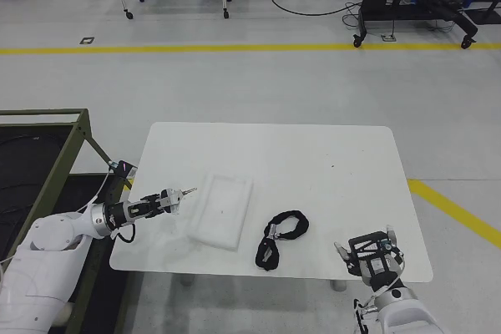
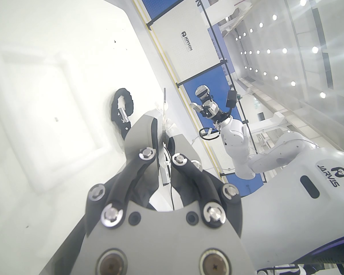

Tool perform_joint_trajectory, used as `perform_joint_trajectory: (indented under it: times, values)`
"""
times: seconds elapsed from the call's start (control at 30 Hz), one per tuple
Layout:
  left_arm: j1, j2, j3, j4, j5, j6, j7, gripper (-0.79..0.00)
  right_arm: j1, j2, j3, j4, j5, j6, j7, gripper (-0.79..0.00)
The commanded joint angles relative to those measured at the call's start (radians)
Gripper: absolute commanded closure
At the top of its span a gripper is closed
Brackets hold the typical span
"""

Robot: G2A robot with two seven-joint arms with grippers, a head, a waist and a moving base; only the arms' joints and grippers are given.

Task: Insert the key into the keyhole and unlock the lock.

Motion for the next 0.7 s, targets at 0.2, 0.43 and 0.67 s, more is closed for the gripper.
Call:
perform_joint_trajectory:
  times: [0.2, 0.43, 0.67]
  values:
    - [0.000, 0.000, 0.000, 0.000, 0.000, 0.000, 0.000, 0.000, -0.002, 0.000, 0.002, 0.000, 0.000, 0.001, -0.003, -0.785]
    - [0.000, 0.000, 0.000, 0.000, 0.000, 0.000, 0.000, 0.000, 0.070, 0.002, -0.083, 0.000, 0.140, -0.195, 0.257, -0.785]
    - [0.000, 0.000, 0.000, 0.000, 0.000, 0.000, 0.000, 0.000, 0.384, -0.023, -0.368, 0.014, 0.247, -0.202, 0.744, -0.785]
